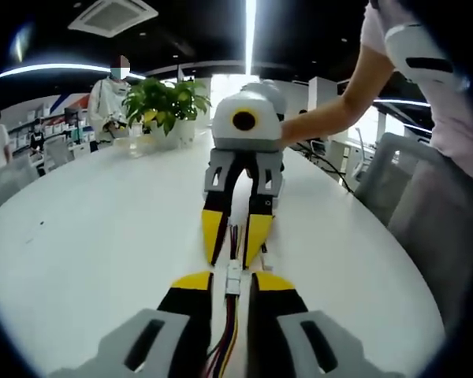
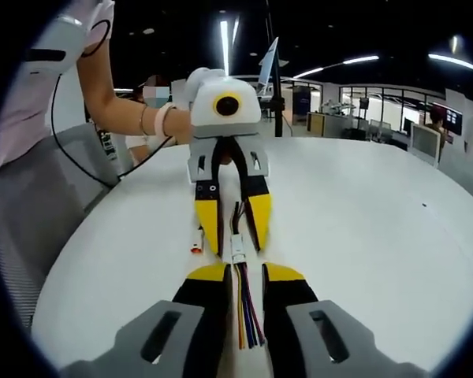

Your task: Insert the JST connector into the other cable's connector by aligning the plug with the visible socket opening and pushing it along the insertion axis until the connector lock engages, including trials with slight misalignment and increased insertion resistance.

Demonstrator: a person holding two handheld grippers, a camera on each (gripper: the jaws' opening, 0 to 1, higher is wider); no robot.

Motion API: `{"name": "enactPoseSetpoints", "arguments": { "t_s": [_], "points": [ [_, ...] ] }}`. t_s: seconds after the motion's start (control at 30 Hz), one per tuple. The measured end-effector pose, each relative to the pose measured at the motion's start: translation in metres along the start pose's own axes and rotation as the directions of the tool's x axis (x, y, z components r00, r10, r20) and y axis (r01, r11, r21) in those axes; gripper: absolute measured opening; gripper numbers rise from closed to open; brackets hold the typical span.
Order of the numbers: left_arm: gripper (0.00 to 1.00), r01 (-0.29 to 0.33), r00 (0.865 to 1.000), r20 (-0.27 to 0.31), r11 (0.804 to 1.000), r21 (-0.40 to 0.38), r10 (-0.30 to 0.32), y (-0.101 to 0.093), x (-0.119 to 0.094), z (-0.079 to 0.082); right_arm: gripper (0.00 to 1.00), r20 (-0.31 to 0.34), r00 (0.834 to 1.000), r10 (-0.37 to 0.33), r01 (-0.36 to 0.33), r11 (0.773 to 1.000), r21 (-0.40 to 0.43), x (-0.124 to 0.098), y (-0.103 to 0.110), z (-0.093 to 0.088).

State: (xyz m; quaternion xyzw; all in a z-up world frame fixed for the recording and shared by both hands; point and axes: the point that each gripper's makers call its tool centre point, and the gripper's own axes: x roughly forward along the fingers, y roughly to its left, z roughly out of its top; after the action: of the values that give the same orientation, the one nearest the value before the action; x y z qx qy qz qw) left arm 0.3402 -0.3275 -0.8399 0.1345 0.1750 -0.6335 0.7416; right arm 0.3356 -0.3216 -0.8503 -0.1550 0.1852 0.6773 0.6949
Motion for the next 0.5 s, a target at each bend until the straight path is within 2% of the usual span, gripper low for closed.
{"name": "enactPoseSetpoints", "arguments": {
  "t_s": [0.5],
  "points": [
    [0.21, -0.03, 1.0, 0.003, 0.999, 0.031, 0.03, 0.002, -0.009, 0.015, 0.19, -0.014, 0.999, -0.043, 0.043, 0.999, -0.004, -0.007, -0.005, 0.003]
  ]
}}
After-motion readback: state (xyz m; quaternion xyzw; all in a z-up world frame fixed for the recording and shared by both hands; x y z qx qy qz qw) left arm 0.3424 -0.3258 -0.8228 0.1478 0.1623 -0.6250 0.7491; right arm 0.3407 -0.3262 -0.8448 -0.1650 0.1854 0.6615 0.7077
